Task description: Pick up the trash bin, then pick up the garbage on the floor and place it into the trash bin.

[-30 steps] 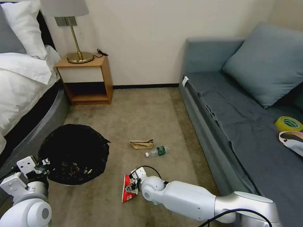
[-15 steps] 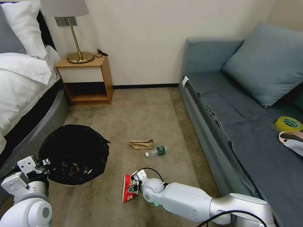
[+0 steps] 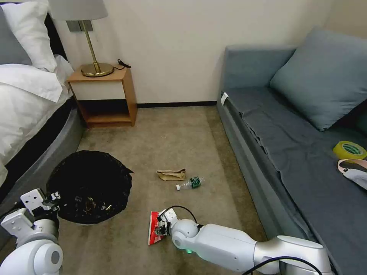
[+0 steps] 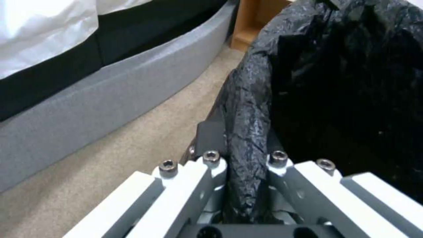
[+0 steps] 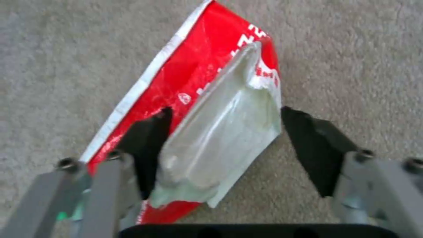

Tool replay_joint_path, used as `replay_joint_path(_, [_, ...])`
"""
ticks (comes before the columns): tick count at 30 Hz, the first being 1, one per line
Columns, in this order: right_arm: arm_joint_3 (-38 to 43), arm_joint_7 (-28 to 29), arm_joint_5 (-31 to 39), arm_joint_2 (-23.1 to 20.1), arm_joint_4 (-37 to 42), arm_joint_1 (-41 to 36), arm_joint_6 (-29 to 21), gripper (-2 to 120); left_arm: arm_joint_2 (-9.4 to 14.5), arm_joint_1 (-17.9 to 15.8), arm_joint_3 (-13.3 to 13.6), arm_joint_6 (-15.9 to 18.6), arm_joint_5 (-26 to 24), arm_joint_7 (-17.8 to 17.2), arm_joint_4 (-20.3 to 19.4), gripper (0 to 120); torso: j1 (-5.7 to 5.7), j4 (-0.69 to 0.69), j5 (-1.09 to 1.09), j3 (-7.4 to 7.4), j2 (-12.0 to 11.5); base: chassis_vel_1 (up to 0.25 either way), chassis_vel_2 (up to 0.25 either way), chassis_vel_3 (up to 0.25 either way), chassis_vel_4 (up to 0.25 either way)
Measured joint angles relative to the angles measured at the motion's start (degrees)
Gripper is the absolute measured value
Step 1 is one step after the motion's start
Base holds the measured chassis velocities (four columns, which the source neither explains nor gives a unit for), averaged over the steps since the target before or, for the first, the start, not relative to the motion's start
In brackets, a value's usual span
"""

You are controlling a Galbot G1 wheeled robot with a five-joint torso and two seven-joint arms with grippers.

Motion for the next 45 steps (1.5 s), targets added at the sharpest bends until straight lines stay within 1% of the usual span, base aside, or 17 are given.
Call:
replay_joint_path(2, [-0.1, 0.0, -0.1, 0.0, 0.0, 0.0, 0.1, 60, 0.0, 0.0, 0.0, 0.0, 0.0, 0.0, -0.1, 4, 0.0, 0.0, 0.0, 0.0, 0.0, 0.0, 0.0, 0.0, 0.0])
replay_joint_path(4, [-0.4, -0.1, -0.3, 0.0, 0.0, 0.0, 0.4, 47, 0.0, 0.0, 0.0, 0.0, 0.0, 0.0, -0.3, 4, 0.0, 0.0, 0.0, 0.0, 0.0, 0.0, 0.0, 0.0, 0.0])
replay_joint_path(5, [-0.4, -0.1, -0.3, 0.0, 0.0, 0.0, 0.4, 47, 0.0, 0.0, 0.0, 0.0, 0.0, 0.0, -0.3, 4, 0.0, 0.0, 0.0, 0.0, 0.0, 0.0, 0.0, 0.0, 0.0])
replay_joint_path(7, [-0.7, -0.1, -0.5, -0.1, 0.0, 0.0, 0.6, 36, -0.1, 0.0, 0.0, 0.0, 0.1, 0.0, -0.4, 4, 0.0, 0.0, 0.0, 0.0, 0.0, 0.0, 0.0, 0.0, 0.0])
replay_joint_path(8, [-0.8, -0.1, -0.5, -0.2, 0.1, 0.0, 0.7, 33, -0.1, 0.0, 0.0, 0.0, 0.1, 0.0, -0.4, 4, 0.0, 0.0, 0.0, 0.0, 0.0, 0.0, 0.0, 0.0, 0.0])
replay_joint_path(9, [-0.8, -0.1, -0.5, -0.2, 0.1, 0.0, 0.7, 33, -0.1, 0.0, 0.0, 0.0, 0.1, 0.0, -0.4, 4, 0.0, 0.0, 0.0, 0.0, 0.0, 0.0, 0.0, 0.0, 0.0])
replay_joint_path(11, [-0.9, -0.2, -0.6, -0.3, 0.2, 0.0, 0.8, 26, -0.1, 0.0, 0.0, 0.0, 0.1, 0.0, -0.4, 4, 0.0, 0.0, 0.0, 0.0, 0.0, 0.0, 0.0, 0.0, 0.0])
replay_joint_path(12, [-0.9, -0.2, -0.7, -0.3, 0.3, 0.0, 0.9, 19, -0.1, 0.0, 0.0, 0.0, 0.1, 0.0, -0.4, 4, 0.0, 0.0, 0.0, 0.0, 0.0, 0.0, 0.0, 0.0, 0.0])
replay_joint_path(13, [-0.9, -0.2, -0.7, -0.3, 0.3, 0.0, 0.9, 19, -0.1, 0.0, 0.0, 0.0, 0.1, 0.0, -0.4, 4, 0.0, 0.0, 0.0, 0.0, 0.0, 0.0, 0.0, 0.0, 0.0])
replay_joint_path(14, [-1.0, -0.3, -0.7, -0.4, 0.5, 0.0, 1.0, 13, -0.1, 0.0, -0.1, 0.0, 0.2, 0.0, -0.4, 4, 0.0, 0.0, 0.0, 0.0, 0.0, 0.0, 0.0, 0.0, 0.0])
replay_joint_path(17, [-1.0, -0.3, -0.9, -0.7, 0.9, 0.1, 1.2, 1, -0.1, 0.0, -0.1, 0.0, 0.2, 0.0, -0.4, 4, 0.0, 0.0, 0.0, 0.0, 0.0, 0.0, 0.0, 0.0, 0.0])
replay_joint_path(27, [-1.1, -0.3, -1.0, -1.7, 2.9, 0.3, 1.7, 0, -0.2, -0.1, 0.0, 0.0, 0.3, 0.0, -0.4, 4, 0.0, 0.0, 0.0, 0.0, 0.0, 0.0, 0.0, 0.0, 0.0])
replay_joint_path(31, [-1.1, -0.2, -1.0, -2.7, 5.2, 0.5, 1.8, 0, -0.2, -0.1, 0.0, 0.0, 0.3, 0.0, -0.3, 4, 0.0, 0.0, 0.0, 0.0, 0.0, 0.0, 0.0, 0.0, 0.0])
replay_joint_path(36, [-0.1, 0.1, -0.9, -5.0, 8.7, 1.2, 1.9, 0, -0.2, -0.1, 0.1, 0.0, 0.3, 0.1, -0.3, 4, 0.0, 0.0, 0.01, 0.0, 0.0, 0.0, 0.0, 0.0, 0.0])
replay_joint_path(39, [1.8, 0.2, -0.9, -7.6, 11.8, 1.8, 1.9, 0, -0.1, -0.1, 0.0, 0.0, 0.1, 0.1, -0.3, 4, 0.0, 0.0, 0.01, 0.0, 0.0, 0.0, 0.0, 0.0, 0.0])
replay_joint_path(41, [2.2, 0.2, -1.0, -8.2, 12.3, 1.9, 1.9, 0, -0.1, -0.1, 0.0, 0.0, 0.1, 0.1, -0.2, 4, 0.0, 0.0, 0.01, 0.0, 0.0, 0.0, 0.0, 0.0, 0.0])
replay_joint_path(45, [4.7, 0.5, -1.0, -11.8, 15.5, 2.3, 1.9, 0, -0.1, 0.0, 0.1, 0.0, 0.1, 0.1, -0.1, 4, 0.0, 0.0, 0.02, 0.0, 0.0, 0.0, 0.0, 0.0, 0.0])
